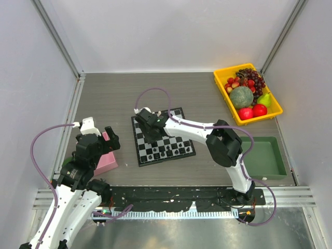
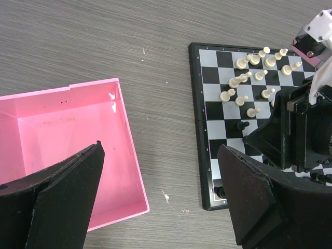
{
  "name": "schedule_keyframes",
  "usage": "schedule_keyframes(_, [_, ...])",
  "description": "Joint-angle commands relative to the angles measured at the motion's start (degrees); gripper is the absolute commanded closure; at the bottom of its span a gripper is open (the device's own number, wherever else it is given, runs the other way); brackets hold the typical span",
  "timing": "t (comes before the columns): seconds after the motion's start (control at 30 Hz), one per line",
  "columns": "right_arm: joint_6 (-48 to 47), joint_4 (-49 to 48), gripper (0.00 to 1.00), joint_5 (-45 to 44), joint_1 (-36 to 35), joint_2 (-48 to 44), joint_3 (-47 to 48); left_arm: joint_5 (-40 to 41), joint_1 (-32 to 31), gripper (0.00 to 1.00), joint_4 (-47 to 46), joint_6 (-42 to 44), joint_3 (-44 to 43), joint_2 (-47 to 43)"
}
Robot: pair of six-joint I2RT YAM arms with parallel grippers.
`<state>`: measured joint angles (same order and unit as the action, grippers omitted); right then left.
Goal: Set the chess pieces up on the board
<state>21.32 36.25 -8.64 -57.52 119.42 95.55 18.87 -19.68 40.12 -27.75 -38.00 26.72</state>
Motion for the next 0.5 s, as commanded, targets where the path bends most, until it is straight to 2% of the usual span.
schedule_keyframes(0.0, [0.3,-1.4,0.67,0.4,0.6,0.3,2.7,0.1,0.3,0.01,-1.9,0.9,-1.2,-0.4])
schedule_keyframes(0.23, [0.1,-1.4,0.81,1.6,0.7,0.5,2.5,0.3,0.4,0.01,-1.9,0.9,-1.2,-0.2])
schedule_keyframes(0.47, [0.0,-1.4,0.81,2.1,0.7,0.7,1.9,0.3,0.3,0.01,-1.8,0.9,-1.0,-0.4])
